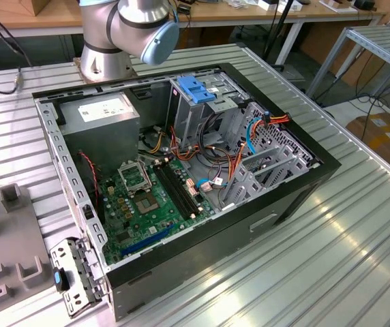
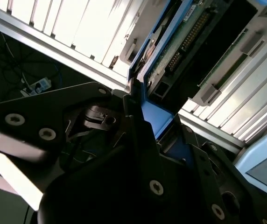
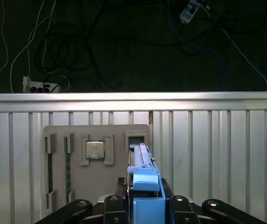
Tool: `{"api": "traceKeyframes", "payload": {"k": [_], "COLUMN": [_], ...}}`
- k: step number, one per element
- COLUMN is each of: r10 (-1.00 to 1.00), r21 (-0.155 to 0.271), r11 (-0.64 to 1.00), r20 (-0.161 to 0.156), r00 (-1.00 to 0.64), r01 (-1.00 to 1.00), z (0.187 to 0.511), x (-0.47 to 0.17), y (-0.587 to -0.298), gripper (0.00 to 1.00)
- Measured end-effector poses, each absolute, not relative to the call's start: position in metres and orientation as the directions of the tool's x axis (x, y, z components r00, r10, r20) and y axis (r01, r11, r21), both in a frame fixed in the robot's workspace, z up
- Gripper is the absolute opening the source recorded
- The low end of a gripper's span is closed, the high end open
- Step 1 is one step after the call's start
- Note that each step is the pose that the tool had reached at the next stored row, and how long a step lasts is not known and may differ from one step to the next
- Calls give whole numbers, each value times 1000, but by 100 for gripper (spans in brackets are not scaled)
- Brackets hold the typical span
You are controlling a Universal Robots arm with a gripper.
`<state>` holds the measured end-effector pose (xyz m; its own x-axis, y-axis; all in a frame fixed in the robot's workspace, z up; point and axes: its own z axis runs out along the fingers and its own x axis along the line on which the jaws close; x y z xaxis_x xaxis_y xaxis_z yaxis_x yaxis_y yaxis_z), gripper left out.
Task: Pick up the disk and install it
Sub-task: 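Pick up the disk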
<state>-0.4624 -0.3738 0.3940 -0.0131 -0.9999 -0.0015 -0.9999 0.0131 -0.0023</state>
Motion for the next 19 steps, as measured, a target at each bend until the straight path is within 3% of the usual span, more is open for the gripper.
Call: {"api": "traceKeyframes", "payload": {"k": [19], "r10": [-1000], "r21": [-2], "r11": [13], "r20": [-2], "r00": [-13], "r01": [-1000], "z": [445], "x": [-462], "y": [-374], "gripper": [37]}}
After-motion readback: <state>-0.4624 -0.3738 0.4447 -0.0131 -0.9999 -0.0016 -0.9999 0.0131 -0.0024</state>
